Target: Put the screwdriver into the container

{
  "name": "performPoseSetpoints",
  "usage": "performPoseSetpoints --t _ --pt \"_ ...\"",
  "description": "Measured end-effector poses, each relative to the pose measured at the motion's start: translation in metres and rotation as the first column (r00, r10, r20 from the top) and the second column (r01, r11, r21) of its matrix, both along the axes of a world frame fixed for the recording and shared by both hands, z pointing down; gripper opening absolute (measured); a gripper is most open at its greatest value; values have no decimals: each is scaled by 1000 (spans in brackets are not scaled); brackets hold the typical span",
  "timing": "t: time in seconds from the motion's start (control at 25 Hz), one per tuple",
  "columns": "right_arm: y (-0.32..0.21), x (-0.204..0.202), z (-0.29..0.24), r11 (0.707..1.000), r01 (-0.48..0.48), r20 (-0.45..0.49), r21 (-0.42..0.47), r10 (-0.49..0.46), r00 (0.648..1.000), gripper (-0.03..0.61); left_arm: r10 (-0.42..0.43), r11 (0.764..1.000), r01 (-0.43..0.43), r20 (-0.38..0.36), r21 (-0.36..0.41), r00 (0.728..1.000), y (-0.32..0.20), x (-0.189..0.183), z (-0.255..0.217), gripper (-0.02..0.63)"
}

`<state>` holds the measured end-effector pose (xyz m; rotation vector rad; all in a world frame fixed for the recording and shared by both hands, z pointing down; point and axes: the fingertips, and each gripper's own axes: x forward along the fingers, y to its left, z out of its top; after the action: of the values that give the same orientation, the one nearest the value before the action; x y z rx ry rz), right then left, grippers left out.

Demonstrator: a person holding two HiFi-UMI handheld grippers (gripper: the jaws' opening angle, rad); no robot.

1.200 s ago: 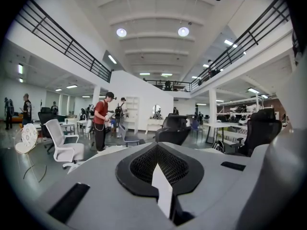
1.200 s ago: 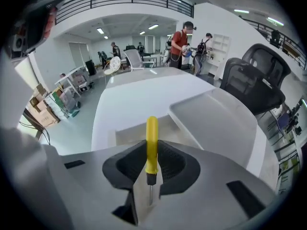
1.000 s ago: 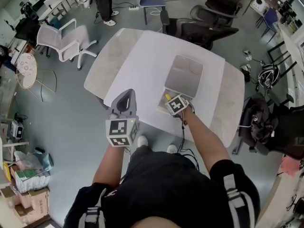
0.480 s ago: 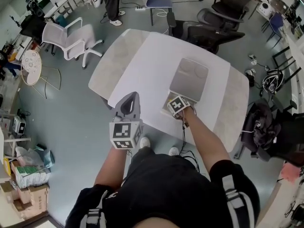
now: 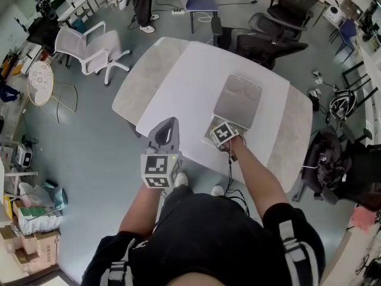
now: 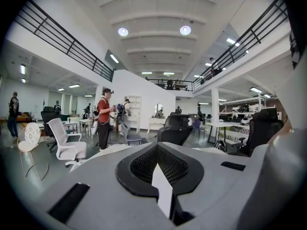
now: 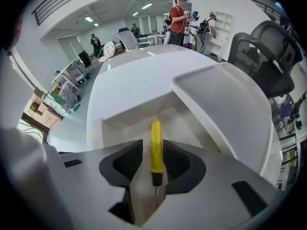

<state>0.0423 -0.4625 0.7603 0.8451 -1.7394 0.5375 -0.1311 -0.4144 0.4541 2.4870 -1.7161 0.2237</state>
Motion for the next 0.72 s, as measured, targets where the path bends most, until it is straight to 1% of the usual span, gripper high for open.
performPoseSetpoints --t 0.04,0.08,0.12,0.16,0.2,0.28,0.32,0.36,0.4,0.44,0.48,0.56,0.68,0.72 --pt "1 -8 -4 1000 6 42 7 -6 999 117 3 1000 -3 -1 1 1000 -1 1 -1 6" --pt "3 -23 -10 1000 19 121 11 -20 992 118 6 1000 -6 -2 2 1000 -1 2 -1 6" --pt "5 -39 -17 999 31 205 14 -34 978 120 11 1000 -11 -4 3 1000 -2 3 -1 6" --pt "8 -44 -22 999 31 238 15 -34 971 120 15 1000 -15 -7 3 1000 -2 4 -1 6" --pt "11 -43 -26 1000 24 238 11 -26 971 120 19 1000 -19 -9 4 1000 -2 6 0 6" --pt "20 -50 -35 999 33 286 -1 -31 958 117 29 1000 -29 -13 7 999 -4 9 0 6" --pt "22 -50 -41 999 34 294 10 -36 955 115 35 999 -35 -15 9 999 -5 11 0 6" --pt "19 -44 -49 999 26 283 42 -37 958 109 41 999 -40 -17 11 999 -7 14 0 6" --pt "14 -36 -59 995 9 265 99 -35 964 95 47 999 -46 -18 11 999 -8 17 0 6" --pt "6 -29 -73 984 -9 254 178 -37 967 74 53 999 -53 -20 11 998 -10 20 -1 6" --pt "-2 -24 -92 962 -24 252 270 -46 967 37 60 998 -59 -21 11 998 -10 24 -1 6" --pt "-12 -17 -132 902 -51 267 429 -73 961 22 77 997 -76 -23 15 997 -12 33 -3 6" --pt "-17 -6 -185 816 -127 340 564 -89 936 16 103 994 -102 -22 26 994 -18 46 -7 6" --pt "-17 -2 -203 782 -161 370 603 -94 924 14 109 994 -108 -23 28 994 -19 49 -9 6"
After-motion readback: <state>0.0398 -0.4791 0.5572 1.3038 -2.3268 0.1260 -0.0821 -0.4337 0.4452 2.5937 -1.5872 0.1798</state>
